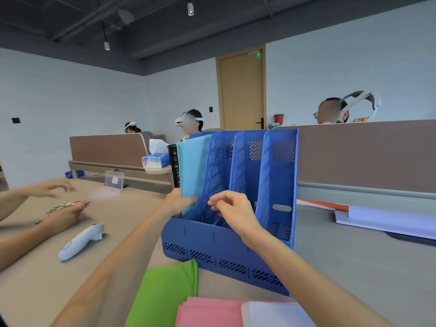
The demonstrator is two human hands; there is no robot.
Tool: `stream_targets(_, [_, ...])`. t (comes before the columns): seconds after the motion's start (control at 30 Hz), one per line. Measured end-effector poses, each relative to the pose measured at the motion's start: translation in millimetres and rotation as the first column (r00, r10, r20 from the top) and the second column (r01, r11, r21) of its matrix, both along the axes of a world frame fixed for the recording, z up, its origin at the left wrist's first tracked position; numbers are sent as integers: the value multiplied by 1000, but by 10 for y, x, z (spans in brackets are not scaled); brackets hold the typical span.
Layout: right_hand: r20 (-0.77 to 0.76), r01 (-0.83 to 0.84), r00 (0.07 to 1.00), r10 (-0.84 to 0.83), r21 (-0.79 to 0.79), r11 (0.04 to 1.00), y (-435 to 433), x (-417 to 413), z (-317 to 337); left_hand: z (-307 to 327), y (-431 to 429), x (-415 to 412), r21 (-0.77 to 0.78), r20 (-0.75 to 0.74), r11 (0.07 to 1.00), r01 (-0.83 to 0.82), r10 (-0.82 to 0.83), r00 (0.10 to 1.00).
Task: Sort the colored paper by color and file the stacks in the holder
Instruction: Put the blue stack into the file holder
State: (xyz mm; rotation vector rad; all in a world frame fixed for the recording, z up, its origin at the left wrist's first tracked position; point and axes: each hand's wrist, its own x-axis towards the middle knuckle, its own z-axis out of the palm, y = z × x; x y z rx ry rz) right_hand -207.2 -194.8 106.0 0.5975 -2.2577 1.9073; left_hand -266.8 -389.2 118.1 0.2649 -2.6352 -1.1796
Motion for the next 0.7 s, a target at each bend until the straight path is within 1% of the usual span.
stream_targets(0.07, [6, 5, 1000, -5, -10, 1000, 14, -11, 0, 18, 30, 25, 86, -135, 992, -91, 102, 986])
stream_targets(0.13, [11, 7, 1000, -6, -16, 1000, 15, -23, -2, 51, 65, 72, 89, -242, 987, -130, 148, 959])
stream_targets(0.2, [9, 6, 1000, -6, -18, 1000, 7, -28, -7, 85, 69, 116, 84, -309, 988, -129, 149, 939])
stream_targets(0.33, [2, 10, 1000, -10, -15, 1000, 1, -39, -8, 124, 0, 188, 142, -315, 981, -133, 172, 933])
stream_targets(0.5, [-7, 41, 999, -41, 9, 999, 15, 18, 17, 141, -25, 436, 161, -307, 979, -126, 171, 936])
stream_targets(0.63, [-47, 61, 997, -58, 52, 997, 21, 166, 81, 110, 80, 748, 98, -317, 992, -84, 112, 942])
stream_targets(0.7, [-56, 67, 996, -64, 42, 997, 51, 254, 102, 117, 155, 924, 97, -321, 992, -85, 112, 940])
